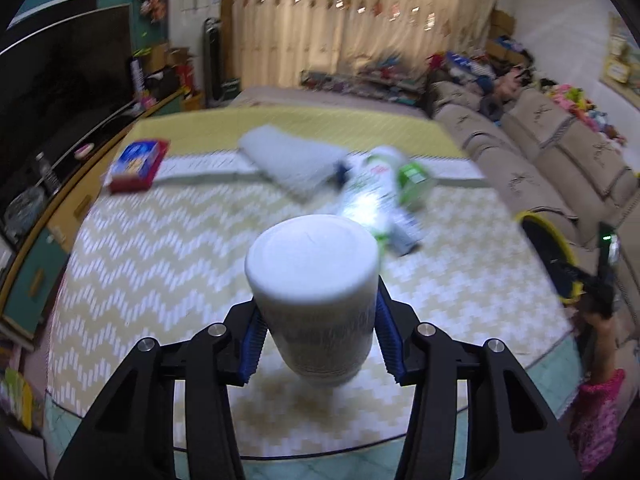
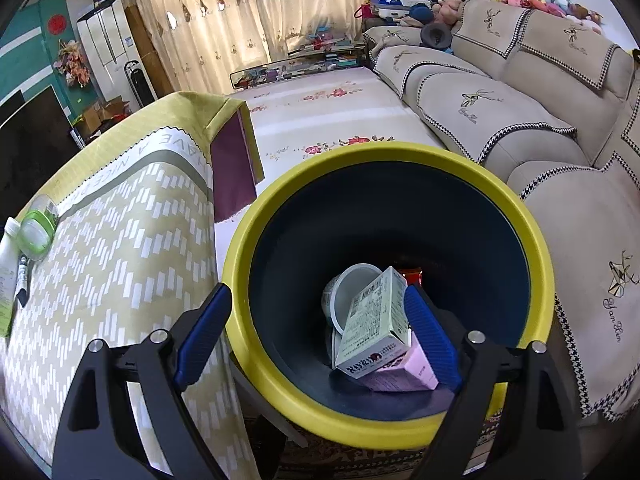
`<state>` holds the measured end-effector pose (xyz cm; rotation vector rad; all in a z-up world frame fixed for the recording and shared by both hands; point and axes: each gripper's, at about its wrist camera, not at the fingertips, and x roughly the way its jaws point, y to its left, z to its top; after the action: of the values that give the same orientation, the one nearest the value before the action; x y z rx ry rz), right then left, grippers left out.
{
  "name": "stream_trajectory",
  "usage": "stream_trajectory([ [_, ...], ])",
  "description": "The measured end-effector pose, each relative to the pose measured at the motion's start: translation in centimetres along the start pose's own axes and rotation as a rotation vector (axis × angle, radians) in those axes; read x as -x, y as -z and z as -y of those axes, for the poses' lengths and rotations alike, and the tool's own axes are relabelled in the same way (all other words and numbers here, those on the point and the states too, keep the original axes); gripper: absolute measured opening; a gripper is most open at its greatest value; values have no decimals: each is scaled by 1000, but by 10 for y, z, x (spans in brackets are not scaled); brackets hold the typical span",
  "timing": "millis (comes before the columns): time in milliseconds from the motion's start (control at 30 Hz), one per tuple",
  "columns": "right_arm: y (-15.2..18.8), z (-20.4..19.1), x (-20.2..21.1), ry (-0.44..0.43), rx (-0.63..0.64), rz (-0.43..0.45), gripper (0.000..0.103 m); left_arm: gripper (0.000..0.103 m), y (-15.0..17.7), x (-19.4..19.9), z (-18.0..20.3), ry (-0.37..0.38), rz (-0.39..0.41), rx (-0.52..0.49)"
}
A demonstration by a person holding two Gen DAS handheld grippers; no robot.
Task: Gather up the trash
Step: 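Grasp the white supplement bottle with the left tool, then carry the supplement bottle over the bin and open the left tool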
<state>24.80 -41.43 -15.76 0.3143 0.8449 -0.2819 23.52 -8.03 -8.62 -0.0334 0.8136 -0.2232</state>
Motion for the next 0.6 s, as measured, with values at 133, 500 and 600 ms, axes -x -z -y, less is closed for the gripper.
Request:
stream_trajectory([
  [133, 3, 5, 8, -12, -14, 12, 83, 48, -12, 6, 31, 64, 33, -61],
  [500, 9, 34, 30, 4, -41, 41, 83, 48, -41, -22, 120, 189, 43, -205],
  [600, 9, 45, 41, 19, -55, 66, 83, 48, -53, -38, 159, 247, 31, -271],
])
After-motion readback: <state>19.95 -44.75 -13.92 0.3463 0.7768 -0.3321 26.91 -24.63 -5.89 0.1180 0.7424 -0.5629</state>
